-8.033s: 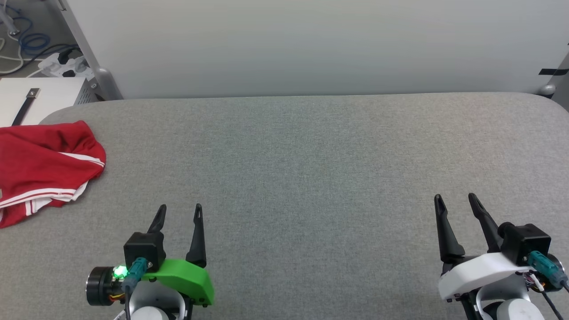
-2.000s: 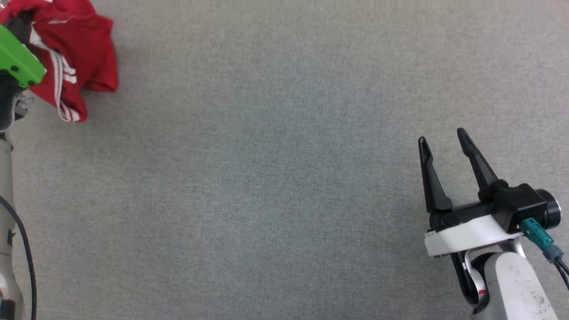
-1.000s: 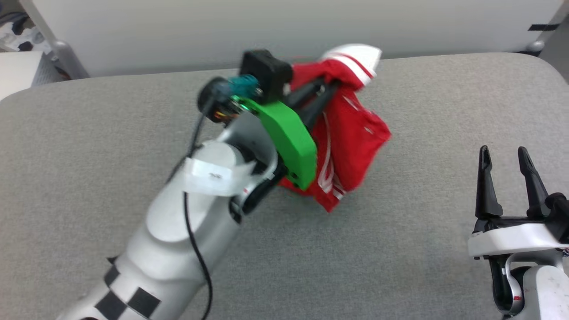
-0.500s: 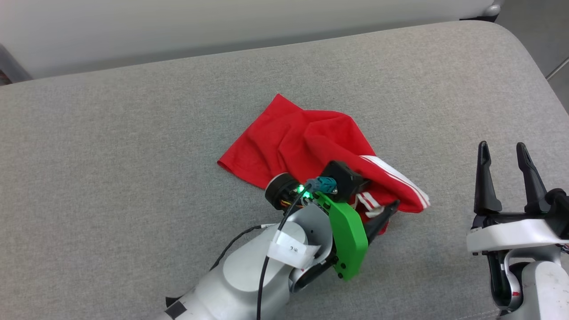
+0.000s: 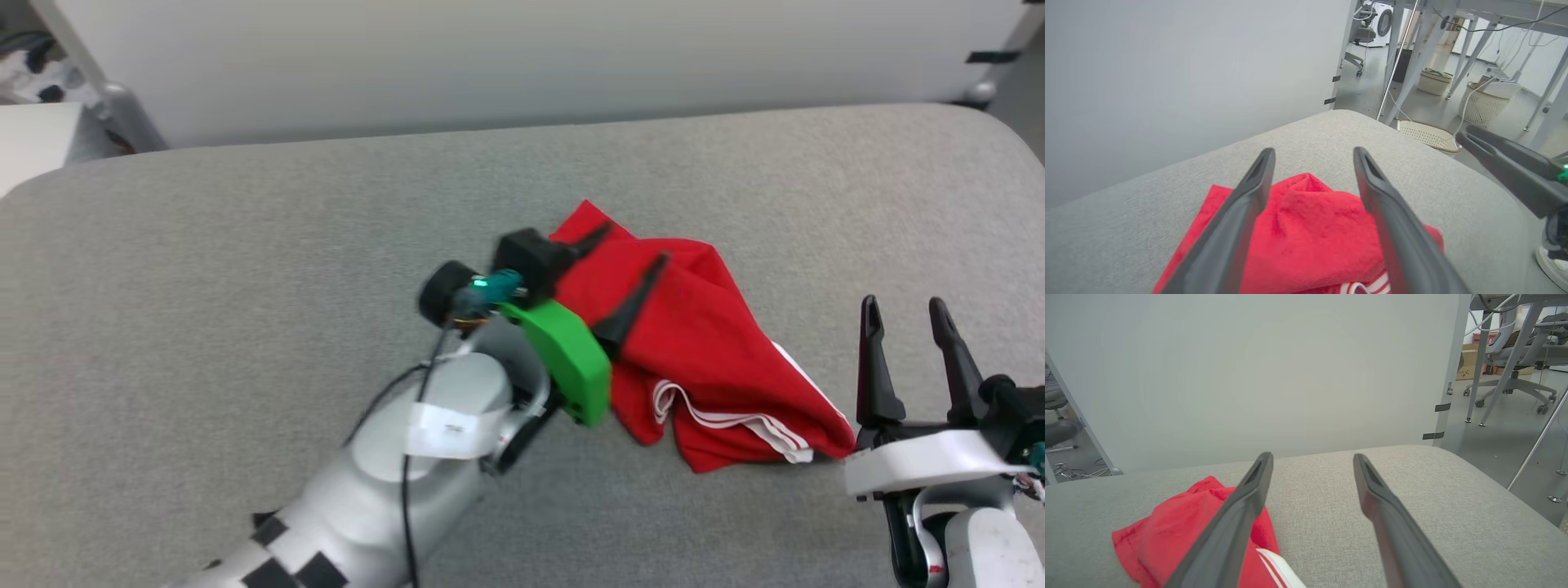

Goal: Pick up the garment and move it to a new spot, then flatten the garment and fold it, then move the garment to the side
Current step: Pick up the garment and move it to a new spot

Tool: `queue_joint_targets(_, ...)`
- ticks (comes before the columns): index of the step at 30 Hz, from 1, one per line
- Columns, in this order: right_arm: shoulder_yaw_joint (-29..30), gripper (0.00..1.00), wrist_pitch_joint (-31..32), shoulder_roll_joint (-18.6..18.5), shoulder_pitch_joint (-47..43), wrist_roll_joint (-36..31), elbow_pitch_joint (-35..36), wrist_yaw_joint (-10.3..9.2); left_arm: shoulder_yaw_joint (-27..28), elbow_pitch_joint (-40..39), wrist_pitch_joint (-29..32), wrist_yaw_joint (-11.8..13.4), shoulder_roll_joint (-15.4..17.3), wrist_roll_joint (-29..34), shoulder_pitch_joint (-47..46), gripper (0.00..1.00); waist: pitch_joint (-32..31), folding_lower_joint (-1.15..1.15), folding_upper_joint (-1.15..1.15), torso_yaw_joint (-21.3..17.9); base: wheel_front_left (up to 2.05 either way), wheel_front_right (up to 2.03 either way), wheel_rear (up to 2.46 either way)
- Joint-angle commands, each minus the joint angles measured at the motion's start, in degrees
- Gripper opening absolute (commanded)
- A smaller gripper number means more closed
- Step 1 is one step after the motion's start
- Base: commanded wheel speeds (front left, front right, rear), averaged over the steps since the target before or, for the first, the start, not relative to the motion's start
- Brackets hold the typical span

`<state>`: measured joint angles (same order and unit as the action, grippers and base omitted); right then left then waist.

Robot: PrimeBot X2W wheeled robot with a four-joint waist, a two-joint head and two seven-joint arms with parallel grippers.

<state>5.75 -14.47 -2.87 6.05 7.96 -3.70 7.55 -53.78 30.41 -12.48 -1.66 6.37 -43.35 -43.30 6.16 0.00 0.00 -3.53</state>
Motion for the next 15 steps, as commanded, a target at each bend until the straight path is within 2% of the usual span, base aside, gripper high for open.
queue_joint_targets(1, -0.2, 1.0, -0.52, -0.01, -0.98, -0.52, -0.19, -0.06, 1.41, -0.64, -0.92, 1.1, 1.9, -0.49, 1.37, 1.0, -3.18, 0.0, 0.0, 3.55, 0.0, 0.0, 0.0)
queue_joint_targets(5, 0.22, 1.0, -0.52, -0.01, -2.3, -0.81, 0.03, -0.06, 5.83, -4.87, -2.29, 4.45, 6.07, 0.39, 5.82, 1.0, -4.48, 0.0, 0.0, 5.23, 0.0, 0.0, 0.0)
queue_joint_targets(8, 0.2, 1.0, -0.52, -0.01, -3.17, -0.21, 0.7, -0.06, 11.18, -10.9, -2.48, 7.25, 8.27, 2.47, 11.2, 1.0, -5.24, 0.0, 0.0, 6.01, 0.0, 0.0, 0.0)
queue_joint_targets(12, -0.61, 1.0, -0.52, -0.01, -4.5, -0.2, 0.82, -0.06, 17.93, -17.76, -2.5, 9.17, 9.92, 5.68, 20.61, 1.0, -6.35, 0.0, 0.0, 6.28, 0.0, 0.0, 0.0)
queue_joint_targets(15, -0.98, 1.0, -0.52, -0.01, -5.3, 0.05, 1.05, -0.06, 21.39, -20.19, -2.51, 9.58, 10.09, 7.72, 26.47, 1.0, -6.73, 0.0, 0.0, 6.36, 0.0, 0.0, 0.0)
